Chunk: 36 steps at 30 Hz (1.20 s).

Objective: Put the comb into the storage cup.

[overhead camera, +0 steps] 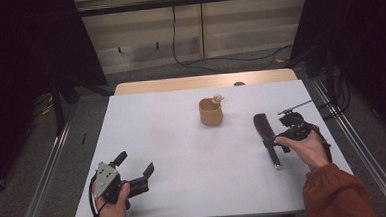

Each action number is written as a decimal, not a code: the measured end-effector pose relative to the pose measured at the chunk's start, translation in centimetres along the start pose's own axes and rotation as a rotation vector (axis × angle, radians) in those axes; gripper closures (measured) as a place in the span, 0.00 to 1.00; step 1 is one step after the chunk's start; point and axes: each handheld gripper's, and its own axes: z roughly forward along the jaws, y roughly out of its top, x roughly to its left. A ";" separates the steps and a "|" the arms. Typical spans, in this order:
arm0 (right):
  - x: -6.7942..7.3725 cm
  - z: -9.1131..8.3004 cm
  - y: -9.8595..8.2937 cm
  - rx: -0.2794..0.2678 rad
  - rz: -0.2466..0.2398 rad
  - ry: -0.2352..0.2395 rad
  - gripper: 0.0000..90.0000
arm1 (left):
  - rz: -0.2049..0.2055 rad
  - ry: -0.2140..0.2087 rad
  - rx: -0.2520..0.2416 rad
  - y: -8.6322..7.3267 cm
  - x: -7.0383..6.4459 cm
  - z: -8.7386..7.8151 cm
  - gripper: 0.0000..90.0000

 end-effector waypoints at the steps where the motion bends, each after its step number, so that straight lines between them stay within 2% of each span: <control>1: 0.0 0.2 0.1 0.013 -0.004 -0.011 0.29 | 0.001 -0.001 0.001 0.0 0.0 0.0 0.02; 4: 0.2 0.6 0.3 0.060 -0.008 -0.028 0.31 | 0.000 -0.004 0.000 0.0 0.0 0.0 0.02; 7: 0.4 0.8 0.5 0.070 -0.010 -0.064 0.36 | 0.002 -0.007 0.001 0.0 0.0 0.0 0.02; 12: 0.5 1.1 1.0 0.105 -0.015 -0.075 0.40 | 0.003 -0.009 0.000 0.0 0.0 0.0 0.02; 14: 0.7 1.3 1.2 0.110 -0.010 -0.094 0.44 | 0.000 -0.010 -0.002 0.0 0.0 0.0 0.02; 18: 0.7 1.7 1.4 0.136 -0.009 -0.096 0.50 | 0.005 -0.009 0.004 0.0 0.0 0.0 0.02; 27: 0.8 2.1 1.5 0.145 -0.002 -0.105 0.59 | 0.004 -0.011 0.003 0.0 0.0 0.0 0.02; 36: 0.9 2.5 1.8 0.161 -0.005 -0.121 0.63 | 0.008 -0.012 0.006 0.0 0.0 0.0 0.02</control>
